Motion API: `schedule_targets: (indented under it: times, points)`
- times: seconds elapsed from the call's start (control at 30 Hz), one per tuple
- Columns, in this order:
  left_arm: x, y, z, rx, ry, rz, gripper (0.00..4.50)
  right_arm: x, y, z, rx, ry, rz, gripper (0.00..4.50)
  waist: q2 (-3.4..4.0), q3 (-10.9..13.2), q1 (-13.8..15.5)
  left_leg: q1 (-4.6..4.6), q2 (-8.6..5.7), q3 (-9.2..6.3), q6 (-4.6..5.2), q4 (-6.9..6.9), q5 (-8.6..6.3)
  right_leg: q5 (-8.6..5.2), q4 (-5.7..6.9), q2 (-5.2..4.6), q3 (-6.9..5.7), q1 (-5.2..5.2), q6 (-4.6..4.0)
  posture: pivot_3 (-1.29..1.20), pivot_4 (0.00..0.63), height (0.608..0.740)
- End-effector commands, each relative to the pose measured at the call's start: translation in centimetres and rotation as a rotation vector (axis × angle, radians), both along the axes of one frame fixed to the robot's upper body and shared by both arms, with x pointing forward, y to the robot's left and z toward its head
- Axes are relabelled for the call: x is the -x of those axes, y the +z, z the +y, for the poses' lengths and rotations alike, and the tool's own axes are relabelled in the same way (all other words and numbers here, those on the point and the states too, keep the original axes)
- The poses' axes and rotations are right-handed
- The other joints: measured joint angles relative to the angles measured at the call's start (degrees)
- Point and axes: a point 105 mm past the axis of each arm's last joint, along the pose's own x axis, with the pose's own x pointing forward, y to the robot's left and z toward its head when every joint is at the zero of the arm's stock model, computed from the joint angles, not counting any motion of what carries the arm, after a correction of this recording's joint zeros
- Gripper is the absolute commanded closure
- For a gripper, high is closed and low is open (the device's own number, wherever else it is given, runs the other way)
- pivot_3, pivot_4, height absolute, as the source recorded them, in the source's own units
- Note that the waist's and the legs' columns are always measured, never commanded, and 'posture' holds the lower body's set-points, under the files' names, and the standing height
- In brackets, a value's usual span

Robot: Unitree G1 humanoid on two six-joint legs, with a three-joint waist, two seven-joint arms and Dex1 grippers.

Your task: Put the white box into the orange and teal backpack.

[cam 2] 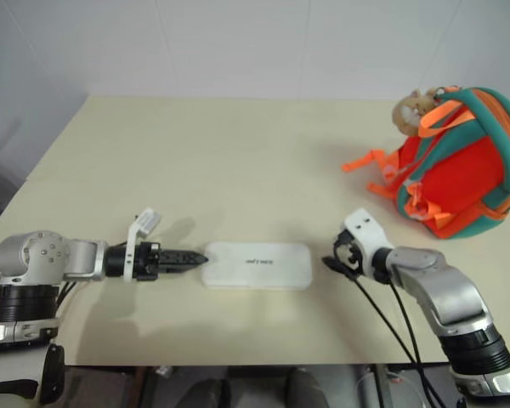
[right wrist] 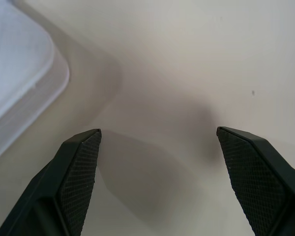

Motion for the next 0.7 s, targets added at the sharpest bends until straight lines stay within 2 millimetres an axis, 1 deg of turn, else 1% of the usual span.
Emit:
schedule_targets:
  times: [0.03,0.1,0.3,0.57,0.7]
  points:
    - [0.2,0.7,-0.7,0.028,-0.03,-0.028,0.0,-0.2,0.3,1.4,-0.007,0.043,-0.025,0.02,0.0,0.0,-0.1,0.0,0.0,-0.01,0.0,0.0,0.0,0.0,0.0,0.0,0.0,0.0,0.0,0.0,0.15,0.74]
    - [0.2,0.6,-1.0,0.034,-0.038,-0.025,0.0,-0.1,0.2,1.9,0.0,0.06,-0.022,0.02,0.0,0.0,-0.1,0.0,0.0,0.0,0.0,0.01,0.0,0.0,0.01,0.0,0.01,0.01,0.0,0.0,0.15,0.74]
    - [-0.1,0.6,-1.9,0.053,-0.058,-0.018,0.0,0.1,0.0,2.4,0.007,0.083,-0.017,0.02,-0.01,0.0,-0.1,0.02,0.01,0.0,-0.01,0.02,0.0,0.0,0.05,0.02,0.0,0.01,0.01,0.0,0.15,0.74]
    - [-0.3,0.6,-3.9,0.098,-0.106,-0.01,0.0,0.6,0.0,2.7,0.002,0.1,-0.015,0.02,-0.01,0.0,-0.1,0.02,0.0,0.0,-0.01,0.05,0.01,0.0,0.09,0.04,0.0,0.01,0.01,0.0,0.15,0.74]
    - [-0.3,0.4,-4.3,0.108,-0.111,-0.01,0.0,0.7,0.0,2.8,0.001,0.105,-0.017,0.02,-0.01,0.0,-0.1,0.01,0.0,0.0,-0.02,0.05,0.01,0.0,0.08,0.04,0.0,0.0,0.01,0.0,0.15,0.74]
